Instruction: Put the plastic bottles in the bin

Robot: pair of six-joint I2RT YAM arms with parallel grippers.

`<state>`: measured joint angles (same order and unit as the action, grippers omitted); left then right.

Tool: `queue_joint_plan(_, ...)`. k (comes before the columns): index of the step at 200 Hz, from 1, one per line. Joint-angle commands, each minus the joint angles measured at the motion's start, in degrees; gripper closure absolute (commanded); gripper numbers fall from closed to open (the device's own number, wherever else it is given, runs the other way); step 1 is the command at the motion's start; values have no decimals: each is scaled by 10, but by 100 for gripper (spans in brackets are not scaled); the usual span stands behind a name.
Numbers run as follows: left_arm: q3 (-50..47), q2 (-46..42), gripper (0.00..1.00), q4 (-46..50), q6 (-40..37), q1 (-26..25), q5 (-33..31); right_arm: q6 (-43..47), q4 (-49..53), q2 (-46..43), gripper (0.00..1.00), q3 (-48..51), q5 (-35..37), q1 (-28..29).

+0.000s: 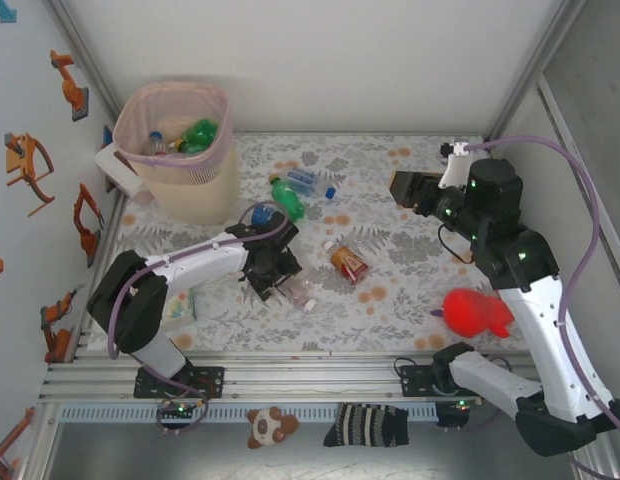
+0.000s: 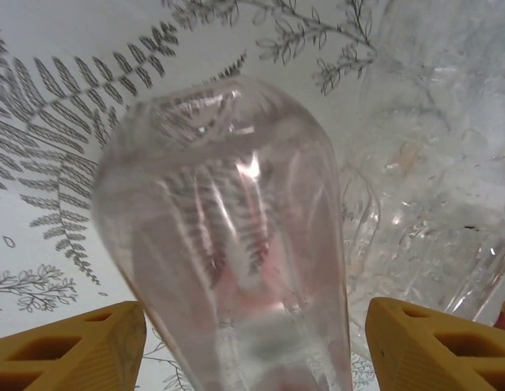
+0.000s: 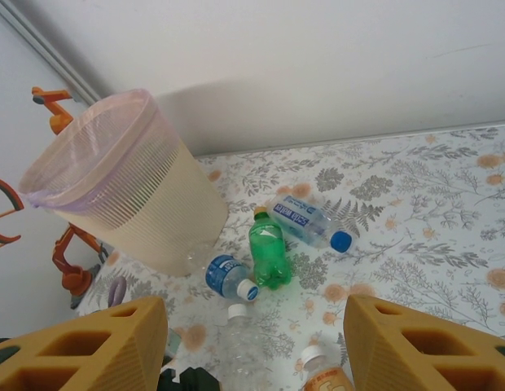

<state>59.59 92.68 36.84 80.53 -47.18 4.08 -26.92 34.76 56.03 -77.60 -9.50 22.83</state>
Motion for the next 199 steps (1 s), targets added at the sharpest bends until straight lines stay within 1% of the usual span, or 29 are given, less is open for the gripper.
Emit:
queue_joint_plan(1,7,8,32,8,12,-15,16,12,12,-11,42,-2,11,4)
queue_joint_plan(30,3,9,37,9,15,-22,19,10,12,-23,42,3,18,4)
queue_joint_plan(77,4,2,46,21,9,-24,2,9,19,-28,42,2,23,5)
queue_joint_plan(139,7,-13,54,44,-2,-22,-20,5,14,-31,43,12,27,5)
queue_joint_plan(199,13,-47,57,62,-26,-13,-40,5,20,-43,43,15,39,4)
